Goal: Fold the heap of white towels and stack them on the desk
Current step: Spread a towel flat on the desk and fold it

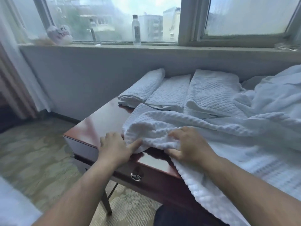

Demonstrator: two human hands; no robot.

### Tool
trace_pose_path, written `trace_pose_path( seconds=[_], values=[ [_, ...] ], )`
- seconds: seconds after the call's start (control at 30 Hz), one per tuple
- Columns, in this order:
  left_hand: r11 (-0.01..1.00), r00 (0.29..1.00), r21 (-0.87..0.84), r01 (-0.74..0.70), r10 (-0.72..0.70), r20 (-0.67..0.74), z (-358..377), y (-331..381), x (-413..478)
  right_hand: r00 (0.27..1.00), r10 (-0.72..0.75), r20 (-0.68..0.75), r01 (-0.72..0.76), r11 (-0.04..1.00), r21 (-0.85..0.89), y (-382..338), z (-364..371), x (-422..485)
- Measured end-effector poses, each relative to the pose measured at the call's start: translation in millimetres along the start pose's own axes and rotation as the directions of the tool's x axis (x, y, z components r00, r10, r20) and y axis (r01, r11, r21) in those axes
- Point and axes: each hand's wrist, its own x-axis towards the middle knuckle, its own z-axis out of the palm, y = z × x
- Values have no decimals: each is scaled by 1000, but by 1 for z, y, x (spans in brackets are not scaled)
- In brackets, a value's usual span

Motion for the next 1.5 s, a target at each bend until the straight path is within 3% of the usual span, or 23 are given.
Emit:
trace_pose_path(
  seconds=[0.07, 0.1, 0.13, 0.2, 0.23, 0.27, 0.33, 0.37, 0.43, 0.57, 0.63, 0.7, 0.77, 0.83, 0.93, 1.0, 1.07, 1.13, 1.17, 1.23, 1.33, 1.43, 1.5],
  values=[
    [995, 994, -40, -89, 91, 53, -2, -1, 3, 997, -14, -74, 20, 996, 86, 2, -2, 3],
    [969, 989, -211, -125, 138, 48, -3, 1, 5, 997, -1, -79, 13, 988, 154, 4, -4, 5],
    [891, 985, -436, -125, 165, 54, -4, 2, 6, 997, 24, -68, -8, 972, 235, 7, -8, 7],
    [584, 933, -810, -58, 319, 164, -5, 7, 7, 991, 114, -73, -67, 882, 467, 12, -18, 12],
    [465, 884, -885, -6, 417, 213, -2, 10, 7, 982, 179, -59, -104, 774, 625, 15, -22, 13],
    [433, 838, -901, -4, 493, 233, 2, 15, 6, 971, 241, -7, -148, 618, 772, 18, -25, 15],
    [499, 819, -857, -128, 541, 193, 14, 26, 3, 955, 269, 125, -217, 347, 912, 22, -27, 17],
    [523, 843, -834, -176, 518, 147, 20, 34, 3, 955, 250, 158, -230, 294, 928, 25, -27, 18],
    [510, 924, -853, -106, 368, 105, 26, 48, 2, 961, 233, 150, -221, 314, 923, 30, -22, 19],
    [268, 973, -963, 20, 215, 80, 15, 61, 9, 972, 183, 146, -226, 572, 789, 47, -11, 17],
    [341, 984, -940, 17, 162, 77, 0, 62, 17, 982, 73, 174, -182, 605, 775, 45, -6, 13],
    [551, 977, -832, 56, 140, 158, -13, 54, 27, 984, 69, 163, -165, 697, 698, 42, -1, 16],
    [667, 911, -712, 221, 120, 395, -31, 45, 29, 977, 91, 192, -155, 923, 353, 41, 4, 24],
    [751, 901, -606, 262, 35, 432, -47, 32, 28, 978, 97, 184, -110, 992, 62, 39, 8, 26],
    [865, 971, -448, 226, -164, 174, -53, 18, 32, 997, 15, 77, -22, 996, 86, 35, 12, 16],
    [913, 981, -394, 103, -160, -114, -49, 22, 24, 999, -44, 6, 42, 980, 196, 31, 8, 13],
    [919, 887, -329, -218, 45, -460, -45, 31, 9, 999, -10, -53, 26, 953, 302, 25, 0, 11],
    [853, 720, -155, -498, 307, -622, -38, 44, -4, 969, 65, -237, -14, 977, 211, 25, -4, 5],
    [806, 699, -93, -585, 443, -561, -31, 51, -7, 925, 91, -369, -60, 994, 95, 27, -5, 2],
    [777, 762, -25, -629, 610, -218, -14, 65, -14, 865, 184, -467, -223, 974, -30, 36, -6, -3],
    [829, 834, 116, -547, 528, 161, 16, 72, -16, 903, 360, -233, -387, 918, -80, 51, -11, -10],
    [863, 886, 203, -463, 447, 125, 29, 73, -16, 931, 346, -115, -364, 906, -216, 68, -6, -17],
    [879, 905, 226, -420, 423, 40, 29, 75, -14, 953, 300, -28, -300, 938, -174, 76, -7, -18]
  ],
)
